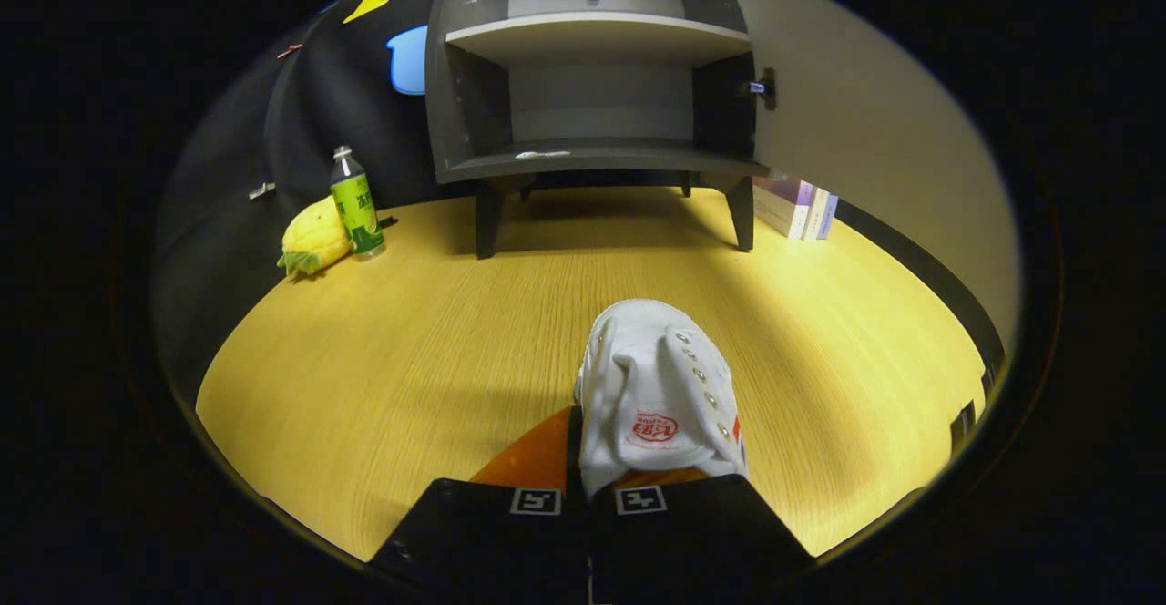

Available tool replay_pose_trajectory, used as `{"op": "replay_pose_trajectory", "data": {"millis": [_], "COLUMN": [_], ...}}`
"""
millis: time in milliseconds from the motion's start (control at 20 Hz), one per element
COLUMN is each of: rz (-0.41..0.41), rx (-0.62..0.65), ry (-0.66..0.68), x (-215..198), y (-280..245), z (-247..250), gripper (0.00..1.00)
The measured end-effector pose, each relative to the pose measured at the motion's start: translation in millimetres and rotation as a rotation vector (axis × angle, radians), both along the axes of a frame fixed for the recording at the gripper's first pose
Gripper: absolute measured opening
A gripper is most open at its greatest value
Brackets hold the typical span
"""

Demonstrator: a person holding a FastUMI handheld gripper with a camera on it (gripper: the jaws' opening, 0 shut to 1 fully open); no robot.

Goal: Open the shoe cabinet door, grab the shoes and put them into the shoe cabinet, then close the shoe cabinet door.

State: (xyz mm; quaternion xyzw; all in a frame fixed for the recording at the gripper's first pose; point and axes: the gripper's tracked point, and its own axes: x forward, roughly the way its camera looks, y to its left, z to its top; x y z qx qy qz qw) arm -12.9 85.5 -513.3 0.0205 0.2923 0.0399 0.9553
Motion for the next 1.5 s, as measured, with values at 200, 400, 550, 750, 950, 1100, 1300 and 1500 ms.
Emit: {"op": "replay_pose_trajectory", "data": {"millis": [200,400,550,750,950,1100,1300,1500], "rz": [0.026,0.025,0.041,0.035,0.024,0.01,0.028,0.037], "rx": [0.014,0.042,0.037,0.036,0.053,0.069,0.091,0.049], "ry": [0.015,0.006,-0.05,-0.107,-0.167,-0.183,-0.22,-0.248], "x": [2,-6,-7,0,26,58,117,186], "y": [-3,-12,-17,-19,-17,-19,-17,-15], "z": [26,76,137,221,298,341,388,413], "gripper": [0.05,0.05,0.05,0.05,0.05,0.05,0.05,0.05]}}
